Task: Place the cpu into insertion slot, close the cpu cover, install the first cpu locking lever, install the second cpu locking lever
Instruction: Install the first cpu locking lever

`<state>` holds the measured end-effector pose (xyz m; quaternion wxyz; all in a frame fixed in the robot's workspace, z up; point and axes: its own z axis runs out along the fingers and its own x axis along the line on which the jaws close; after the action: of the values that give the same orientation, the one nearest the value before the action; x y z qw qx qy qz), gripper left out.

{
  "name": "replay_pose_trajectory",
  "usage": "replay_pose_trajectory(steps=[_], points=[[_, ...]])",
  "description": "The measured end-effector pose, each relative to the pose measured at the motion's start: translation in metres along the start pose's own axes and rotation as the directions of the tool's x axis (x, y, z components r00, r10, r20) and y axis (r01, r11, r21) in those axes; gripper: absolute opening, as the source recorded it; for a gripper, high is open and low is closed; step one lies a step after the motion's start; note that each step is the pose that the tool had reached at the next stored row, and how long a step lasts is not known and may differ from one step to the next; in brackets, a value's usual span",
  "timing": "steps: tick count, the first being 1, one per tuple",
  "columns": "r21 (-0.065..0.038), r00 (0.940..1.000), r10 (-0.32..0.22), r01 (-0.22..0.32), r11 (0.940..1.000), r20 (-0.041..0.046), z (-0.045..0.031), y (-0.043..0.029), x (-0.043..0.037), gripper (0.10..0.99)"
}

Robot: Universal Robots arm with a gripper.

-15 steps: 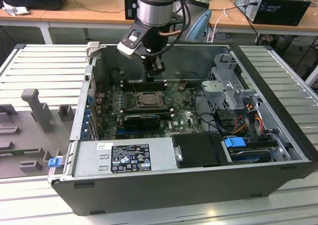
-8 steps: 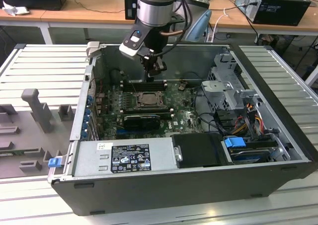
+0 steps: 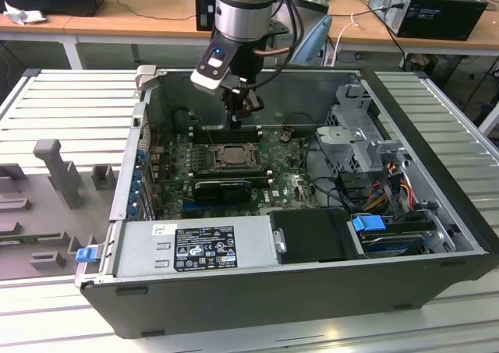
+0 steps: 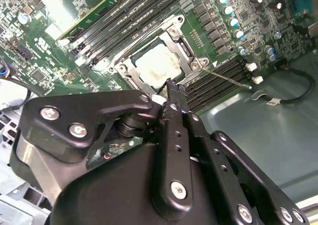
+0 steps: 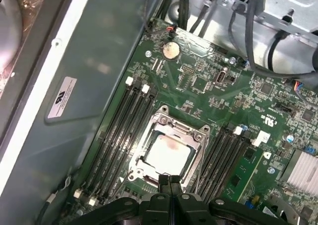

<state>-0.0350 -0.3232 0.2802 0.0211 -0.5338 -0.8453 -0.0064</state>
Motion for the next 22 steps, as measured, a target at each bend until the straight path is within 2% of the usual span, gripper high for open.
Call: replay_pose_trajectory(steps=[8,12,22], points=[[0.004,0.9964,-0.085,0.085,0.9964,0.0008,0.0,0.0,0.0,0.106],[0.005,0.994,-0.109,0.109,0.994,0.001,0.0,0.0,0.0,0.106],[0.008,0.9847,-0.174,0.174,0.9846,0.0014,0.0,0.0,0.0,0.106]])
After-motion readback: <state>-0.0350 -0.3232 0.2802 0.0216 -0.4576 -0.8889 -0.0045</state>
